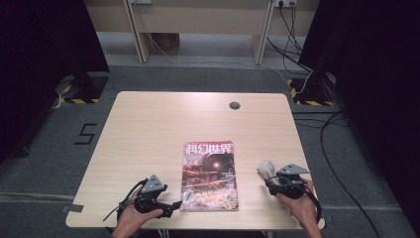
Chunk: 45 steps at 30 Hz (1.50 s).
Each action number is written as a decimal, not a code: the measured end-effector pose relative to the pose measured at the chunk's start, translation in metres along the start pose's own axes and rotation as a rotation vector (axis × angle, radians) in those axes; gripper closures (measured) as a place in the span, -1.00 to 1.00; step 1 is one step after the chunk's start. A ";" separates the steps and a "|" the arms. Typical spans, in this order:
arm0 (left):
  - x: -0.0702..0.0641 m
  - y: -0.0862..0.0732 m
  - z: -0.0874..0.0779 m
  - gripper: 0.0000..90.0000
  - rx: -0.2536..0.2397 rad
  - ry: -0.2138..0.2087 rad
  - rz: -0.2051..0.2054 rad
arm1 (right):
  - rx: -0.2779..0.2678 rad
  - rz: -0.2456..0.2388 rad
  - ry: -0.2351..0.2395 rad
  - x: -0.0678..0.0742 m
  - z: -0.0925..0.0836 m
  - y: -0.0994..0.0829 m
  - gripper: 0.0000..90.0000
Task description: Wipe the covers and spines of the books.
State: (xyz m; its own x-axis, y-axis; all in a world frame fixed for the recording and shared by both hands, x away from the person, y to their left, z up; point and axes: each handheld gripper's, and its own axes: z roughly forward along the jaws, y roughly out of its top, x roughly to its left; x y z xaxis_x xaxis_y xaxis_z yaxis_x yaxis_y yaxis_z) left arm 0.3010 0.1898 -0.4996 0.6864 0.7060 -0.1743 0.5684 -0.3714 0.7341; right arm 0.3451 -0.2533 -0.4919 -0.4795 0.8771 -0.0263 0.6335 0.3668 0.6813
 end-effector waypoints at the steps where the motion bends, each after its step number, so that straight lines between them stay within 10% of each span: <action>1: 0.001 0.001 0.001 -0.64 0.007 0.005 0.001 | 0.006 -0.001 -0.001 -0.001 0.001 -0.001 0.00; 16: 0.000 0.009 0.013 -0.63 0.006 0.017 0.016 | 0.014 0.012 -0.001 -0.013 0.010 0.001 0.56; 26: -0.008 0.014 0.030 -0.62 0.024 0.021 0.043 | -0.094 -0.015 0.032 0.000 -0.001 0.020 0.70; 37: -0.012 0.011 0.029 -0.59 0.050 0.040 0.076 | -0.117 -0.164 0.127 0.057 0.029 0.072 0.70; 45: -0.013 0.008 0.031 -0.59 0.068 0.038 0.070 | -0.052 -0.247 0.194 0.108 0.082 0.102 0.66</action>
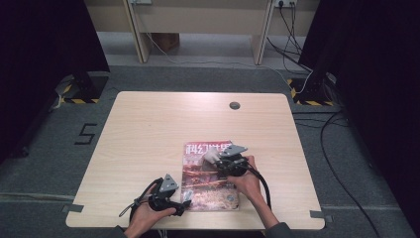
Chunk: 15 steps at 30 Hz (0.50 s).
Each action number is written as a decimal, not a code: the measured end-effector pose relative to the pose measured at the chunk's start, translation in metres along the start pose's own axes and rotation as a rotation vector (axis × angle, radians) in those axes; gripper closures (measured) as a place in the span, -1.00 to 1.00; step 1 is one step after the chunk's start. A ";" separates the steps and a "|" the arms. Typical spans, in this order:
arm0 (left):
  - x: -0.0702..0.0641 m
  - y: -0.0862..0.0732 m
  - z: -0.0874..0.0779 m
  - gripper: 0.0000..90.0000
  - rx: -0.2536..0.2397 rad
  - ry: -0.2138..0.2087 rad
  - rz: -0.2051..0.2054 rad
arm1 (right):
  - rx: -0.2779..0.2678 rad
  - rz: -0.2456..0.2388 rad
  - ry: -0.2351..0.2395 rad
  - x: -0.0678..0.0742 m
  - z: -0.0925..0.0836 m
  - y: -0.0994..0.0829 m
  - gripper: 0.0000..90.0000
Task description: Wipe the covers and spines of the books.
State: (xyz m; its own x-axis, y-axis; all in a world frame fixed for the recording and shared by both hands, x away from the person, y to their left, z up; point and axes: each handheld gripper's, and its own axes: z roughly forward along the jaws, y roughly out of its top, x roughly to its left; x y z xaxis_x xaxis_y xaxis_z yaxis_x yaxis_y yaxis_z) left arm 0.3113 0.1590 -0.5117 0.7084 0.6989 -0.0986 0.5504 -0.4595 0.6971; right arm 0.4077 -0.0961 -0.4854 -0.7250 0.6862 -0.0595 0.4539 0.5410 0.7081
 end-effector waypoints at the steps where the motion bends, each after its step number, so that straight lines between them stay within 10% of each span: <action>1: 0.000 0.000 0.000 -0.60 0.000 0.000 0.000 | 0.000 0.000 0.000 0.000 0.000 0.000 0.66; 6: -0.001 -0.001 0.000 -0.63 -0.005 0.007 -0.012 | 0.032 -0.019 -0.018 0.000 0.023 0.005 0.68; 15: -0.001 -0.001 0.000 -0.68 0.005 0.012 -0.016 | 0.046 0.106 -0.167 -0.054 0.034 0.011 0.68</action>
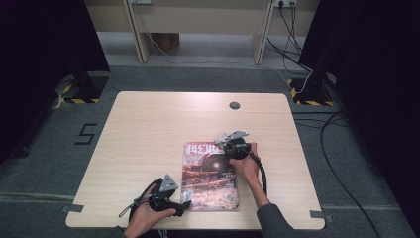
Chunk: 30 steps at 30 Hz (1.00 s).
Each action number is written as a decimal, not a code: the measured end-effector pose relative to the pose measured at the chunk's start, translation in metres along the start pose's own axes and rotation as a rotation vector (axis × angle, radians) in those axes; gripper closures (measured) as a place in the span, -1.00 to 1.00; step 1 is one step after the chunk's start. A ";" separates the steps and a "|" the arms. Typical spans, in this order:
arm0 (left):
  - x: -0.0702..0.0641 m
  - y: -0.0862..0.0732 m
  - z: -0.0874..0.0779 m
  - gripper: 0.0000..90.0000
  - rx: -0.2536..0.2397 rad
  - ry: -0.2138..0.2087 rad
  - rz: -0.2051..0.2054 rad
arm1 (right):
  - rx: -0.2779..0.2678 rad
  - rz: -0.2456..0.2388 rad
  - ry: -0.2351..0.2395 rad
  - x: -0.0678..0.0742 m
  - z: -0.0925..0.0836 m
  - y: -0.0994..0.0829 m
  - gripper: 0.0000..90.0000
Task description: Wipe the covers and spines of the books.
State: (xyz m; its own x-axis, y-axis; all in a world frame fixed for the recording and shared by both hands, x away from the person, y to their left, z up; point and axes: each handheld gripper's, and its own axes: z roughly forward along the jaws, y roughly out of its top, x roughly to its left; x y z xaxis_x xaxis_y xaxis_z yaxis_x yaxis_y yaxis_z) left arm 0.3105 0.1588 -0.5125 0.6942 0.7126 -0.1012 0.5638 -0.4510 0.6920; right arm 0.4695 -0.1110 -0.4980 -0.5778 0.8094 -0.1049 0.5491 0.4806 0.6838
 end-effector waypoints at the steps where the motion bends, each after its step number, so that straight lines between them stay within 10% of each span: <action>1: 0.000 0.000 0.000 -0.68 0.000 0.000 0.000 | 0.001 0.007 -0.007 -0.004 0.001 0.001 0.68; 17: -0.002 0.001 0.000 -0.69 0.008 0.019 0.005 | 0.029 -0.007 -0.052 -0.014 0.008 0.011 0.69; 24: -0.002 0.002 0.000 -0.71 0.010 0.024 0.008 | 0.010 -0.108 0.013 0.019 0.006 0.011 0.69; 30: -0.003 0.001 0.000 -0.71 0.007 0.030 0.015 | 0.010 -0.004 -0.031 -0.007 0.008 0.008 0.69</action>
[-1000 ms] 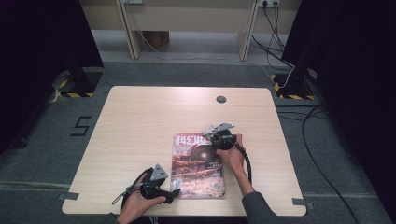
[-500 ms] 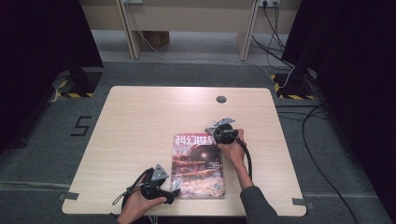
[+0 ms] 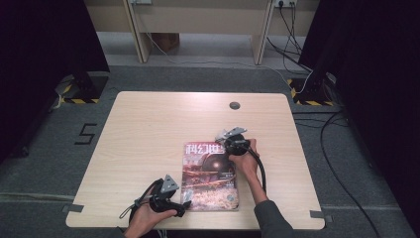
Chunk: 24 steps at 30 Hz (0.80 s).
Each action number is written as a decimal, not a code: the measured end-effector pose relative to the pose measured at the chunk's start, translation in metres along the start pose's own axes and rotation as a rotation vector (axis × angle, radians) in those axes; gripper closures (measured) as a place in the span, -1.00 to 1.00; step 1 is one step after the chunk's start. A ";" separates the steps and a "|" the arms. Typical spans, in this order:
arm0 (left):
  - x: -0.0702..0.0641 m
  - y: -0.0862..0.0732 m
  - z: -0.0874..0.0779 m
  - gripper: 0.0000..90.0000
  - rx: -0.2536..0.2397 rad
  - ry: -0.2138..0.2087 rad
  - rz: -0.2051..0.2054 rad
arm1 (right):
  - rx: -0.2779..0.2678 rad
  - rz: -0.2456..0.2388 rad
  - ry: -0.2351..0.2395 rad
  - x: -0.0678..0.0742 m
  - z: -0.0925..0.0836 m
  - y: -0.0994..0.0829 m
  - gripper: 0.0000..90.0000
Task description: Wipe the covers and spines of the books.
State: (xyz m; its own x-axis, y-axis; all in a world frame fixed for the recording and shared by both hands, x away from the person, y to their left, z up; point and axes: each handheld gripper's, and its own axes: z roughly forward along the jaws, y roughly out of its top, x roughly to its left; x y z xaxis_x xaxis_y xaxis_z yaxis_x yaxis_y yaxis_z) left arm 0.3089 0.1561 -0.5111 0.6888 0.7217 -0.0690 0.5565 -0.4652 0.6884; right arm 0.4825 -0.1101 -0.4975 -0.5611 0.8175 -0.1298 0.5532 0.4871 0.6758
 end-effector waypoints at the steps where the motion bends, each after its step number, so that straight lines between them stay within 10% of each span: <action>1: 0.001 0.000 0.000 -0.71 0.002 -0.003 0.003 | -0.002 0.017 -0.003 -0.005 0.000 -0.001 0.69; 8: 0.000 0.000 0.000 -0.71 0.001 -0.001 0.004 | 0.014 -0.018 -0.046 -0.001 0.003 0.004 0.70; 24: 0.001 0.000 0.001 -0.76 0.003 0.002 -0.002 | -0.026 -0.098 0.117 0.066 0.020 0.030 0.69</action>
State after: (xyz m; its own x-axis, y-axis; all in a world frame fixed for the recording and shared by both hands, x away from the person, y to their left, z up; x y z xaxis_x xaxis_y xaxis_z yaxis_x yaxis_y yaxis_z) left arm 0.3101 0.1562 -0.5117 0.6870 0.7234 -0.0689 0.5589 -0.4653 0.6864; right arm 0.4746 -0.0355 -0.4997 -0.6804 0.7242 -0.1122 0.4767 0.5536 0.6828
